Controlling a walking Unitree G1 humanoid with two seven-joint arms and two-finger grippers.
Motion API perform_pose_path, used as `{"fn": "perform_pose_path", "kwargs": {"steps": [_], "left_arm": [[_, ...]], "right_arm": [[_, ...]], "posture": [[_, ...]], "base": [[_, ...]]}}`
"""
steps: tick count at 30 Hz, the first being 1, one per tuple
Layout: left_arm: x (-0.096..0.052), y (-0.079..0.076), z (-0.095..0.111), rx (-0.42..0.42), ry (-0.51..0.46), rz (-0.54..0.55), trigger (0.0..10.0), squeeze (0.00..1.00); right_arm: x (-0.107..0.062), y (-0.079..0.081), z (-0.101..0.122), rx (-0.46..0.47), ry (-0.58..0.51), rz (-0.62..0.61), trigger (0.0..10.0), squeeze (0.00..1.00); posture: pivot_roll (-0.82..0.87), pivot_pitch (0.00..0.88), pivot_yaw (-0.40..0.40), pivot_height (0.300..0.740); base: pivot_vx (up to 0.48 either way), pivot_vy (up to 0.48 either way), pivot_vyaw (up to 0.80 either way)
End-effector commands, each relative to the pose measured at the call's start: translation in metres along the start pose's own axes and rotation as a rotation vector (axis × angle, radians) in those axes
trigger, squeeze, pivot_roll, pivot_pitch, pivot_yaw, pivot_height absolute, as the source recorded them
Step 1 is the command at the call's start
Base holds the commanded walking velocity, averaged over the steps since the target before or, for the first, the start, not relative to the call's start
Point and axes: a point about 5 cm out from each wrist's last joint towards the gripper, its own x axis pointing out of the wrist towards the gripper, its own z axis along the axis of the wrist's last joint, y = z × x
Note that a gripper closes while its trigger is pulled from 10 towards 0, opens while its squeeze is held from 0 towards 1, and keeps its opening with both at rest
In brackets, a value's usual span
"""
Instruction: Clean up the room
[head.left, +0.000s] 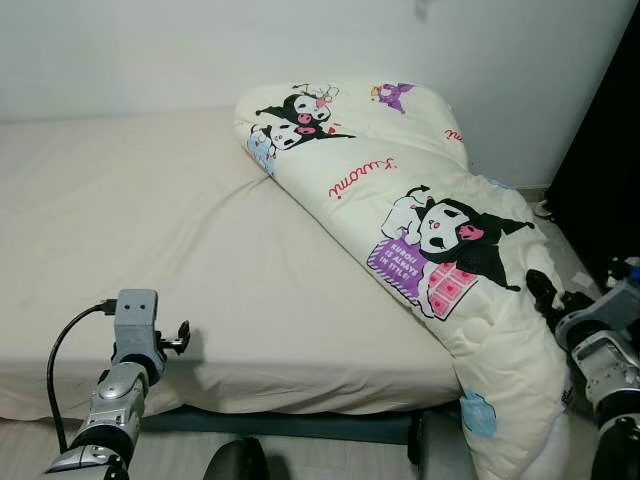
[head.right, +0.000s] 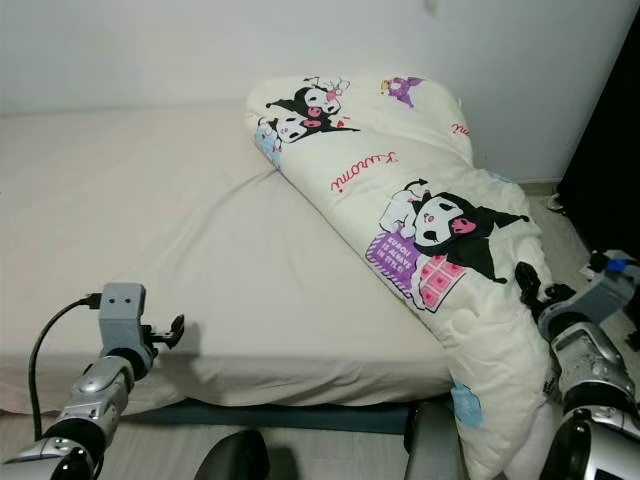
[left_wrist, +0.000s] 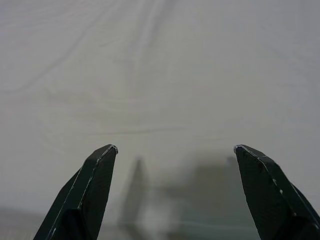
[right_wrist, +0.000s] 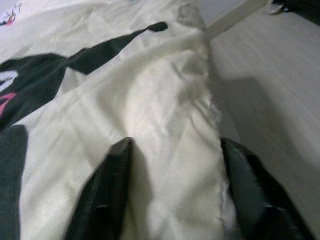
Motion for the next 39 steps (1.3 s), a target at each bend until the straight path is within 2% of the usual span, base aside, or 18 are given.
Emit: {"fn": "perform_pose_path", "kwargs": {"steps": [1,10,12,13,14,15,16,18,21,22,23,24,26,29,34,35,38,39], "left_arm": [[-0.005,0.011,-0.006,0.026,0.02,0.019,10.0,0.0],[-0.005,0.005,-0.008,0.012,0.024,0.013,10.0,0.0],[-0.001,0.006,0.0,-0.02,-0.003,0.038,10.0,0.0],[-0.001,0.006,0.0,-0.02,-0.003,0.038,10.0,0.0],[0.002,0.009,0.008,-0.041,-0.027,0.059,10.0,0.0],[0.007,0.012,0.02,-0.058,-0.069,0.078,10.0,0.0],[0.007,0.012,0.02,-0.058,-0.069,0.078,10.0,0.0],[0.014,0.016,0.045,-0.078,-0.149,0.101,10.0,0.0],[0.017,0.018,0.058,-0.087,-0.191,0.108,10.0,0.0],[0.02,0.019,0.072,-0.094,-0.235,0.111,10.0,0.0],[0.02,0.019,0.072,-0.094,-0.235,0.111,10.0,0.0],[0.023,0.018,0.084,-0.101,-0.275,0.107,10.0,0.0],[0.023,0.018,0.084,-0.101,-0.275,0.107,10.0,0.0],[0.025,0.011,0.094,-0.093,-0.312,0.08,10.0,0.0],[0.024,0.004,0.09,-0.092,-0.307,0.056,10.0,0.0],[0.024,0.001,0.087,-0.099,-0.299,0.048,10.0,0.0],[0.025,-0.004,0.085,-0.112,-0.294,0.033,10.0,0.0],[0.025,-0.006,0.086,-0.117,-0.295,0.025,10.0,0.0]], "right_arm": [[0.002,0.007,-0.006,-0.002,0.027,0.039,0.0,0.0],[0.011,0.036,0.001,-0.173,0.006,0.204,0.0,0.0],[0.015,0.081,0.002,-0.258,-0.024,0.449,0.0,0.0],[0.015,0.081,0.002,-0.258,-0.024,0.449,0.0,0.0],[0.012,0.112,0.0,-0.281,-0.03,0.616,0.0,0.0],[0.0,0.152,-0.011,-0.293,0.001,0.843,0.0,0.0],[0.0,0.152,-0.011,-0.293,0.001,0.843,0.0,0.0],[-0.033,0.209,-0.044,-0.321,0.133,1.205,0.0,0.0],[-0.054,0.23,-0.067,-0.334,0.232,1.367,0.0,0.0],[-0.076,0.24,-0.094,-0.36,0.361,1.507,0.0,0.0],[-0.076,0.24,-0.094,-0.36,0.361,1.507,0.0,0.0],[-0.097,0.238,-0.123,-0.407,0.509,1.612,0.0,0.0],[-0.097,0.238,-0.123,-0.407,0.509,1.612,0.0,0.0],[-0.114,0.206,-0.163,-0.537,0.769,1.619,0.0,0.0],[-0.106,0.171,-0.177,-0.694,0.854,1.453,0.0,0.0],[-0.095,0.159,-0.178,-0.783,0.831,1.301,10.0,0.0],[-0.082,0.155,-0.171,-0.796,0.751,1.134,10.0,0.0],[-0.079,0.158,-0.166,-0.768,0.721,1.098,10.0,0.63]], "posture": [[-0.06,0.128,0.14,0.51],[-0.08,0.121,0.131,0.51],[-0.09,0.117,0.126,0.51],[-0.09,0.117,0.126,0.51],[-0.09,0.116,0.125,0.51],[-0.09,0.113,0.122,0.51],[-0.09,0.113,0.122,0.51],[-0.1,0.108,0.115,0.51],[-0.1,0.105,0.112,0.51],[-0.1,0.104,0.111,0.51],[-0.1,0.104,0.111,0.51],[-0.09,0.101,0.11,0.51],[-0.09,0.101,0.11,0.51],[-0.1,0.103,0.116,0.51],[-0.11,0.106,0.116,0.51],[-0.11,0.105,0.115,0.51],[-0.12,0.107,0.111,0.51],[-0.12,0.107,0.111,0.51]], "base": [[0.0,0.0,0.0],[0.0,0.0,0.0],[0.0,0.0,0.0],[0.0,0.0,0.0],[0.0,0.0,0.0],[0.0,0.0,0.0],[0.0,0.0,0.0],[0.0,0.0,0.0],[0.0,0.0,0.0],[0.0,0.0,0.0],[0.0,0.0,0.0],[0.0,0.0,0.0],[0.0,0.0,0.0],[0.0,0.0,0.0],[0.0,0.0,0.0],[0.0,0.0,0.0],[0.0,0.0,0.0],[0.0,0.0,0.0]]}}
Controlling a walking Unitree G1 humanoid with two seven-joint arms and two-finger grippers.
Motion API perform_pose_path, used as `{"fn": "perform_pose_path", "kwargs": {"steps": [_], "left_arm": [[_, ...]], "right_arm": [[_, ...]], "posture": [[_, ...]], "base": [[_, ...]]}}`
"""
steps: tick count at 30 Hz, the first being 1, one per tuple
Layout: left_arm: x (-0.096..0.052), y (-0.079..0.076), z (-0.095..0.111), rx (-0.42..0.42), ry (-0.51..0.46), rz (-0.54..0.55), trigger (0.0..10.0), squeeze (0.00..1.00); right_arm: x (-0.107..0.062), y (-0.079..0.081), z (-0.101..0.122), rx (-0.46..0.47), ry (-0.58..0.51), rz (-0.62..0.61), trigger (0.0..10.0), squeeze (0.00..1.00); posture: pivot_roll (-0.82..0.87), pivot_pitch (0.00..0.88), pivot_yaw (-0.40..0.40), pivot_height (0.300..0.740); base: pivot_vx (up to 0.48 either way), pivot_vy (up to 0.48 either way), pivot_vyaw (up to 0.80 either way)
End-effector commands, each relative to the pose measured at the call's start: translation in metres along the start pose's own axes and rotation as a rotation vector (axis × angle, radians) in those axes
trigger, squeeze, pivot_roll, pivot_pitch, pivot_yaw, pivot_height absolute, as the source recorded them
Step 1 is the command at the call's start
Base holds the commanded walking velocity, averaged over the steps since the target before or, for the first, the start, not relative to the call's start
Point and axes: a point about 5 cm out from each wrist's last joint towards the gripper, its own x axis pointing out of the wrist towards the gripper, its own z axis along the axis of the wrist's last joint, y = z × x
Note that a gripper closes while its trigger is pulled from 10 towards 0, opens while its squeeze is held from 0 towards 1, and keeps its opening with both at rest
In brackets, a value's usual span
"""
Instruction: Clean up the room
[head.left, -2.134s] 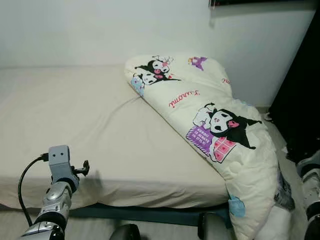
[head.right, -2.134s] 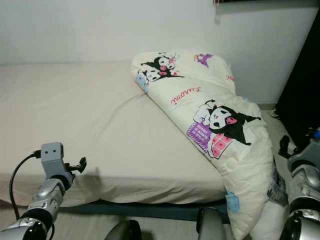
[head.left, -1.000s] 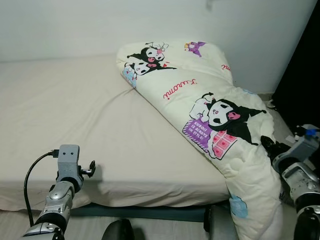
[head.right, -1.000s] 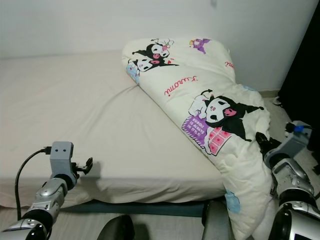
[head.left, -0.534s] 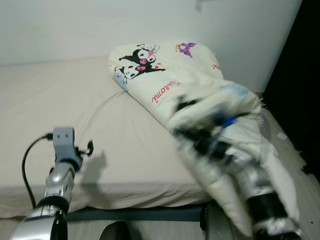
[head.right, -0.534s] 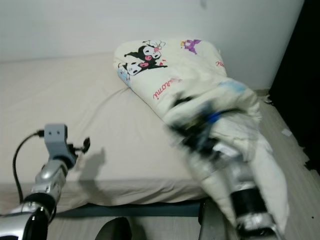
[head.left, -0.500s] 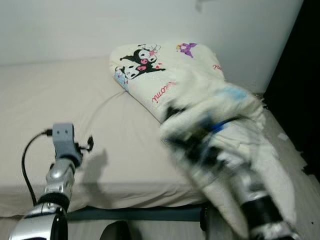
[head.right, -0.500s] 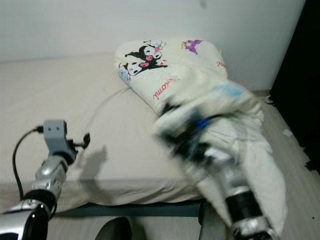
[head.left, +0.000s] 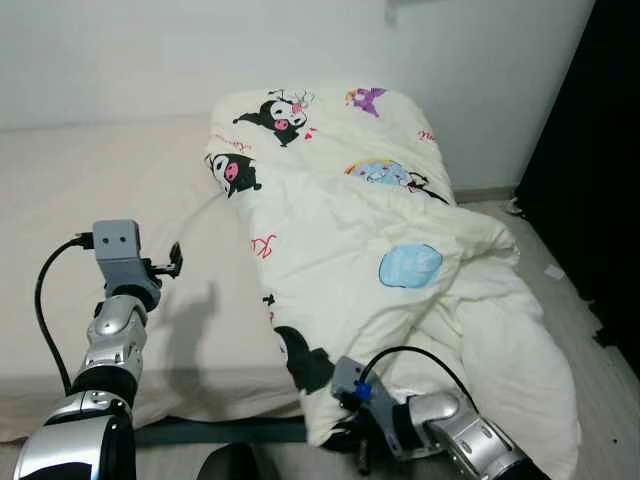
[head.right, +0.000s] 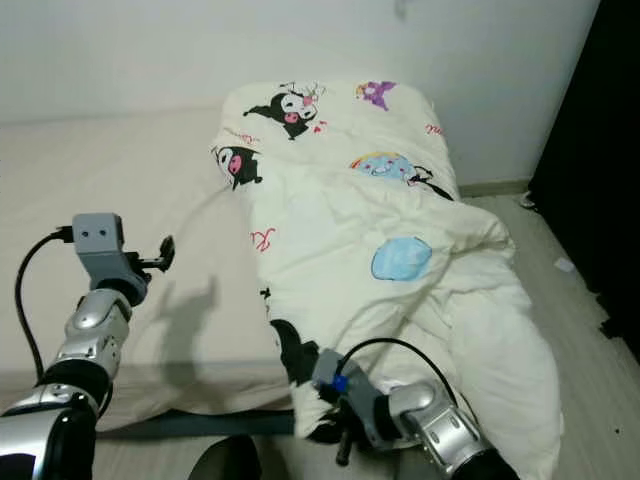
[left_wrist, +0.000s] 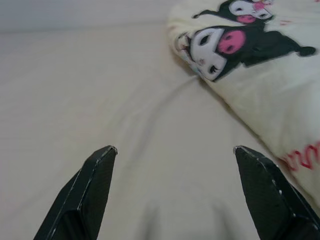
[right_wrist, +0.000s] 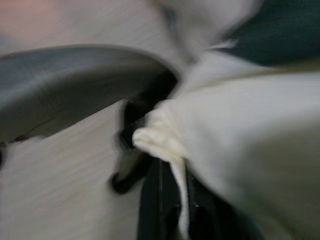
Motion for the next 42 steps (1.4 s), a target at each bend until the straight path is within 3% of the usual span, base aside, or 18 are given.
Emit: {"fn": "perform_pose_path", "kwargs": {"steps": [1,8,10,12,16,18,21,22,23,24,25,26,27,28,29,33,36,42], "left_arm": [[-0.001,-0.003,-0.003,-0.014,0.01,-0.014,10.0,0.0],[0.003,-0.018,0.005,-0.052,-0.024,-0.085,10.0,0.0],[0.005,-0.023,0.009,-0.072,-0.041,-0.121,10.0,0.0],[0.007,-0.033,0.015,-0.098,-0.068,-0.184,10.0,0.0],[0.008,-0.039,0.017,-0.106,-0.074,-0.216,10.0,0.0],[0.006,-0.044,0.014,-0.12,-0.067,-0.241,10.0,0.0],[0.005,-0.046,0.012,-0.131,-0.064,-0.256,10.0,0.0],[0.003,-0.049,0.01,-0.143,-0.064,-0.276,10.0,0.0],[0.003,-0.049,0.01,-0.143,-0.064,-0.276,10.0,0.0],[0.002,-0.052,0.01,-0.16,-0.064,-0.303,10.0,0.0],[0.002,-0.052,0.01,-0.16,-0.064,-0.303,10.0,0.0],[-0.002,-0.062,0.01,-0.207,-0.08,-0.4,10.0,0.0],[-0.004,-0.067,0.011,-0.212,-0.092,-0.461,10.0,0.0],[-0.004,-0.067,0.011,-0.212,-0.092,-0.461,10.0,0.0],[-0.008,-0.074,0.013,-0.205,-0.114,-0.556,10.0,0.0],[-0.019,-0.088,0.014,-0.154,-0.127,-0.728,10.0,0.0],[-0.024,-0.094,0.014,-0.135,-0.129,-0.79,10.0,0.0],[-0.039,-0.11,0.008,-0.077,-0.113,-0.915,10.0,0.0]], "right_arm": [[-0.002,-0.002,0.009,0.044,-0.059,-0.044,10.0,1.0],[-0.011,0.008,0.018,0.096,-0.14,0.069,10.0,1.0],[-0.018,0.014,0.021,0.11,-0.18,0.126,10.0,1.0],[-0.038,0.025,0.028,0.137,-0.276,0.217,10.0,1.0],[-0.055,0.03,0.03,0.157,-0.335,0.223,10.0,1.0],[-0.074,0.023,0.021,0.205,-0.351,0.126,10.0,1.0],[-0.082,0.017,0.015,0.241,-0.354,0.061,10.0,1.0],[-0.09,0.003,0.009,0.276,-0.376,-0.053,10.0,1.0],[-0.09,0.003,0.009,0.276,-0.376,-0.053,10.0,1.0],[-0.098,-0.013,0.004,0.321,-0.405,-0.175,10.0,1.0],[-0.098,-0.013,0.004,0.321,-0.405,-0.175,10.0,1.0],[-0.121,-0.042,0.0,0.446,-0.541,-0.404,10.0,0.87],[-0.13,-0.054,0.001,0.512,-0.62,-0.491,10.0,0.0],[-0.13,-0.054,0.001,0.512,-0.62,-0.491,10.0,0.0],[-0.14,-0.067,0.003,0.603,-0.716,-0.584,10.0,0.0],[-0.145,-0.08,0.01,0.703,-0.821,-0.66,10.0,0.0],[-0.145,-0.085,0.013,0.748,-0.858,-0.679,10.0,0.0],[-0.135,-0.096,0.039,0.751,-0.917,-0.65,10.0,0.0]], "posture": [[-0.12,0.106,0.11,0.51],[-0.12,0.102,0.108,0.51],[-0.12,0.1,0.104,0.51],[-0.13,0.102,0.103,0.51],[-0.13,0.102,0.102,0.51],[-0.14,0.104,0.098,0.51],[-0.14,0.104,0.098,0.51],[-0.14,0.104,0.096,0.51],[-0.14,0.104,0.096,0.51],[-0.14,0.104,0.096,0.51],[-0.14,0.104,0.096,0.51],[-0.15,0.102,0.092,0.51],[-0.15,0.101,0.091,0.51],[-0.15,0.101,0.091,0.51],[-0.14,0.102,0.091,0.51],[-0.14,0.103,0.09,0.51],[-0.14,0.103,0.09,0.51],[-0.12,0.111,0.091,0.51]], "base": [[0.0,0.0,0.0],[0.0,0.0,0.0],[0.0,0.0,0.0],[0.0,0.0,0.0],[0.0,0.0,0.0],[0.0,0.0,0.0],[0.0,0.0,0.0],[0.0,0.0,0.0],[0.0,0.0,0.0],[0.0,0.0,0.0],[0.0,0.0,0.0],[0.0,0.0,0.0],[0.0,0.0,0.0],[0.0,0.0,0.0],[0.0,0.0,0.0],[0.0,0.0,0.0],[0.0,0.0,0.0],[0.0,0.0,0.0]]}}
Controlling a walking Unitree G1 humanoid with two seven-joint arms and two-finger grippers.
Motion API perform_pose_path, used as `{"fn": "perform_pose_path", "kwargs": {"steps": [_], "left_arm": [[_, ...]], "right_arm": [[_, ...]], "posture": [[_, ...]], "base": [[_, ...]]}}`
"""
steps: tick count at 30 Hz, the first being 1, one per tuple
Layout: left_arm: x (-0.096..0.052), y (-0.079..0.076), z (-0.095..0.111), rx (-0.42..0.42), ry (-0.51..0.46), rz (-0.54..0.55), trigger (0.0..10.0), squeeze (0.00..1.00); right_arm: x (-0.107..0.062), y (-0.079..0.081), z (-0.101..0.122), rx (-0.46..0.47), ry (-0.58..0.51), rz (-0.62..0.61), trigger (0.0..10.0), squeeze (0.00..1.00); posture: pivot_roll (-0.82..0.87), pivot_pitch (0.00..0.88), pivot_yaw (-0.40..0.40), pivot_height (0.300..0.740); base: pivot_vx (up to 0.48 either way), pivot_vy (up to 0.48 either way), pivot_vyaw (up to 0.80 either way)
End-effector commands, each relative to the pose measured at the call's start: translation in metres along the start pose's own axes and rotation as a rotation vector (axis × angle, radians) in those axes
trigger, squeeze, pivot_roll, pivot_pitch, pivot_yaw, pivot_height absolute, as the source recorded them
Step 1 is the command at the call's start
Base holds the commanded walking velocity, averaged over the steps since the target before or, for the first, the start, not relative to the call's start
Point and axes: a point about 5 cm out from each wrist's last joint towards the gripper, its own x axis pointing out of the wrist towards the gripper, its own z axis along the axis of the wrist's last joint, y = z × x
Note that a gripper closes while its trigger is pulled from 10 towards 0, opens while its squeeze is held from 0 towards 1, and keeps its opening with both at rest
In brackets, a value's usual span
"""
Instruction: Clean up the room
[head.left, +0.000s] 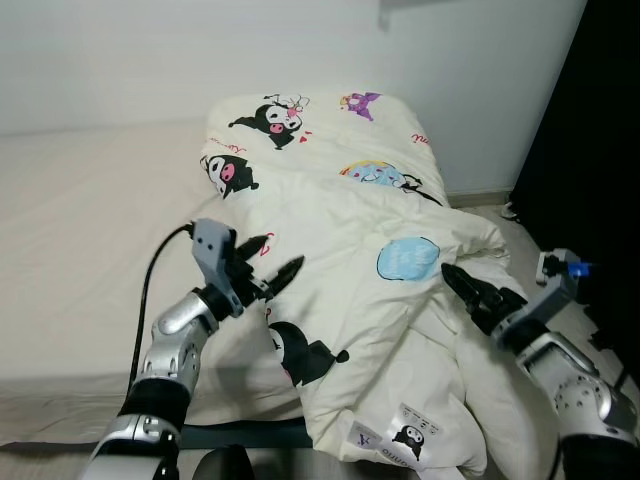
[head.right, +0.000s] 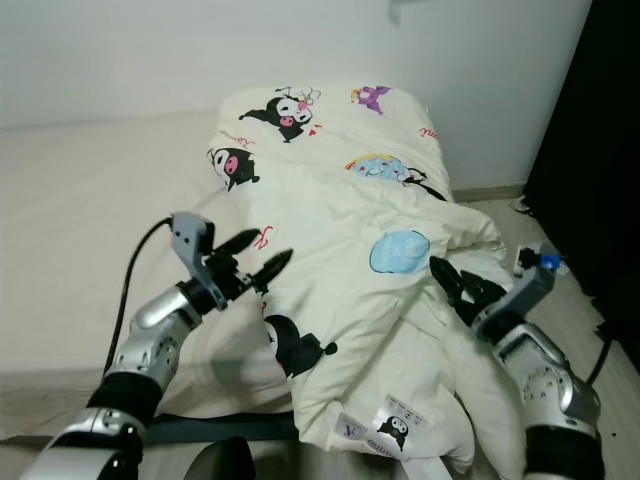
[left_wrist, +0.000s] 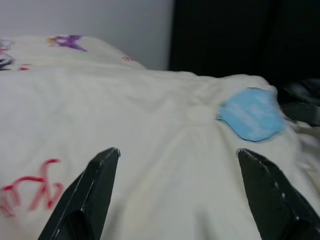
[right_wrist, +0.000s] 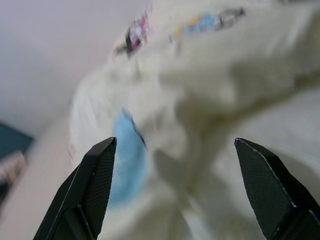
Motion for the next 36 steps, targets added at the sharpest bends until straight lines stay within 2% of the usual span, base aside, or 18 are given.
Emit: {"fn": "perform_pose_path", "kwargs": {"steps": [1,5,6,7,8,9,10,18,22,25,27,28,29,30,34,35,36], "left_arm": [[-0.002,-0.005,-0.002,0.007,0.021,-0.03,10.0,0.0],[-0.002,-0.017,-0.006,0.004,0.028,-0.06,10.0,0.0],[-0.001,-0.023,-0.008,0.001,0.033,-0.068,10.0,0.0],[-0.001,-0.023,-0.008,0.001,0.033,-0.068,10.0,0.0],[-0.001,-0.025,-0.009,0.001,0.037,-0.071,10.0,0.0],[0.0,-0.027,-0.01,0.006,0.043,-0.074,10.0,0.0],[0.001,-0.03,-0.012,0.009,0.047,-0.073,10.0,0.0],[0.003,-0.035,-0.011,0.03,0.049,-0.043,10.0,0.0],[0.005,-0.031,-0.007,0.05,0.042,0.009,10.0,0.0],[0.005,-0.03,-0.007,0.051,0.042,0.014,10.0,0.0],[0.006,-0.03,-0.006,0.051,0.04,0.024,10.0,0.0],[0.006,-0.03,-0.006,0.051,0.04,0.024,10.0,0.0],[0.006,-0.03,-0.006,0.053,0.04,0.027,10.0,0.0],[0.006,-0.03,-0.006,0.053,0.04,0.027,10.0,0.0],[0.006,-0.03,-0.005,0.059,0.039,0.032,10.0,0.0],[0.006,-0.03,-0.005,0.059,0.039,0.032,10.0,0.0],[0.006,-0.029,-0.003,0.064,0.038,0.041,10.0,0.0]], "right_arm": [[0.005,0.0,-0.003,0.011,0.006,-0.019,10.0,0.0],[0.017,0.004,-0.001,0.007,0.009,-0.033,10.0,0.0],[0.021,0.007,0.001,0.003,0.006,-0.025,9.2,0.0],[0.021,0.007,0.001,0.003,0.006,-0.025,9.2,0.0],[0.023,0.008,0.001,0.001,0.006,-0.02,1.7,0.0],[0.025,0.009,0.0,-0.011,0.019,-0.018,1.7,0.0],[0.028,0.011,-0.001,-0.03,0.037,-0.02,0.0,0.0],[0.038,0.015,-0.006,-0.103,0.1,-0.02,0.0,0.0],[0.041,0.043,-0.021,-0.137,0.167,0.169,0.0,0.0],[0.041,0.048,-0.024,-0.146,0.181,0.205,0.0,0.0],[0.04,0.066,-0.034,-0.15,0.212,0.318,0.0,0.0],[0.04,0.066,-0.034,-0.15,0.212,0.318,0.0,0.0],[0.039,0.084,-0.044,-0.142,0.25,0.429,0.0,0.0],[0.039,0.084,-0.044,-0.142,0.25,0.429,0.0,0.0],[0.03,0.121,-0.073,-0.147,0.376,0.656,0.0,0.0],[0.03,0.121,-0.073,-0.147,0.376,0.656,0.0,0.0],[0.023,0.135,-0.085,-0.137,0.43,0.747,0.0,0.0]], "posture": [[-0.12,0.111,0.091,0.51],[-0.12,0.114,0.086,0.51],[-0.11,0.118,0.084,0.51],[-0.11,0.118,0.084,0.51],[-0.11,0.118,0.084,0.51],[-0.11,0.117,0.082,0.51],[-0.11,0.118,0.08,0.51],[-0.11,0.117,0.077,0.51],[-0.12,0.118,0.071,0.51],[-0.12,0.118,0.071,0.51],[-0.12,0.119,0.069,0.51],[-0.12,0.119,0.069,0.51],[-0.12,0.118,0.067,0.51],[-0.12,0.118,0.067,0.51],[-0.12,0.117,0.064,0.51],[-0.12,0.117,0.064,0.51],[-0.12,0.117,0.062,0.51]], "base": [[0.0,0.0,0.0],[0.0,0.0,0.0],[0.0,0.0,0.0],[0.0,0.0,0.0],[0.0,0.0,0.0],[0.0,0.0,0.0],[0.0,0.0,0.0],[0.0,0.0,0.0],[0.0,0.0,0.0],[0.0,0.0,0.0],[0.0,0.0,0.0],[0.0,0.0,0.0],[0.0,0.0,0.0],[0.0,0.0,0.0],[0.0,0.0,0.0],[0.0,0.0,0.0],[0.0,0.0,0.0]]}}
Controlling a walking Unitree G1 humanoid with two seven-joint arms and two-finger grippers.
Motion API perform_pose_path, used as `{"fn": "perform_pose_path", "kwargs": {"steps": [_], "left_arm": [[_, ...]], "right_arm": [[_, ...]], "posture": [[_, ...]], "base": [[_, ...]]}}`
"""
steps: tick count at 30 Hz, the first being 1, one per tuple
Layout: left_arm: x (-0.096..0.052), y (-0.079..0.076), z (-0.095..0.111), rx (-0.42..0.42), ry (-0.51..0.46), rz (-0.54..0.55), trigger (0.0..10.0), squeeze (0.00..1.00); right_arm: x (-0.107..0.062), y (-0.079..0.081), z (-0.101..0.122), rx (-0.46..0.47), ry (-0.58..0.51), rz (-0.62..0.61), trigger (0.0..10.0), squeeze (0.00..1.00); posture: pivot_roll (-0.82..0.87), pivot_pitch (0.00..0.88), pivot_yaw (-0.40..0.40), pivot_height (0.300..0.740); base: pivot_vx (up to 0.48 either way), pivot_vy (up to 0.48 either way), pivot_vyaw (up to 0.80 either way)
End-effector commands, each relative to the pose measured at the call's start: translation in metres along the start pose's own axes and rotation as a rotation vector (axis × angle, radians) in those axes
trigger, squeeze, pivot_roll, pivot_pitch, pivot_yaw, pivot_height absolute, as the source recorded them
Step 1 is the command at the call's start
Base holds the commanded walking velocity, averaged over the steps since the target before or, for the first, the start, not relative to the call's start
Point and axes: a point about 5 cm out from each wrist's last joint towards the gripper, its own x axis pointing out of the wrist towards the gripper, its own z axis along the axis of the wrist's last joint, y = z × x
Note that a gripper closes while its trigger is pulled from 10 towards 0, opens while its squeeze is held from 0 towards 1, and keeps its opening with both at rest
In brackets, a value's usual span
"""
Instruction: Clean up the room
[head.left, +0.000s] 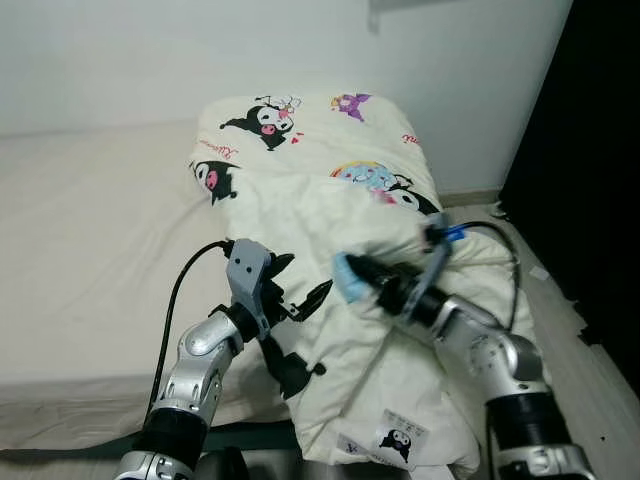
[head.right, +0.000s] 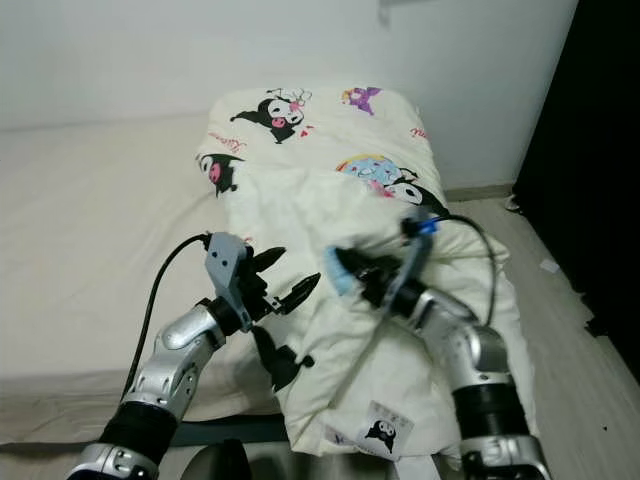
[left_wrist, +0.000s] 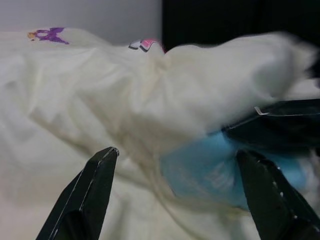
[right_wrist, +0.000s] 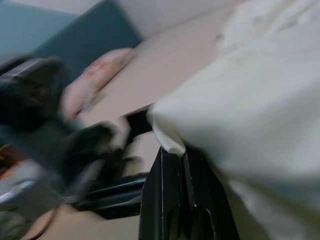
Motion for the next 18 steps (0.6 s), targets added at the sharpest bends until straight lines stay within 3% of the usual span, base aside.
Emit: {"fn": "perform_pose_path", "kwargs": {"steps": [1,4,5,6,9,18], "left_arm": [[-0.002,0.002,0.001,0.007,0.002,0.008,10.0,0.0],[-0.003,0.006,0.003,0.011,0.002,0.028,10.0,0.0],[-0.003,0.006,0.003,0.011,0.002,0.028,10.0,0.0],[-0.003,0.008,0.004,0.014,0.002,0.033,10.0,0.0],[-0.003,0.008,0.004,0.016,0.004,0.033,10.0,0.0],[-0.004,0.006,0.002,0.016,0.006,0.026,10.0,0.0]], "right_arm": [[0.009,0.018,-0.012,0.027,0.054,0.123,0.0,0.0],[0.015,0.039,-0.031,0.025,0.137,0.232,0.0,0.0],[0.015,0.039,-0.031,0.025,0.137,0.232,0.0,0.0],[0.017,0.036,-0.047,0.013,0.203,0.194,0.0,0.0],[0.015,0.031,-0.053,0.007,0.229,0.15,0.0,0.0],[0.005,0.02,-0.044,0.004,0.195,0.069,0.0,0.0]], "posture": [[-0.12,0.117,0.062,0.51],[-0.12,0.117,0.06,0.51],[-0.12,0.117,0.06,0.51],[-0.12,0.118,0.061,0.51],[-0.12,0.12,0.063,0.51],[-0.13,0.123,0.066,0.51]], "base": [[0.0,0.0,0.0],[0.0,0.0,0.0],[0.0,0.0,0.0],[0.0,0.0,0.0],[0.0,0.0,0.0],[0.0,0.0,0.0]]}}
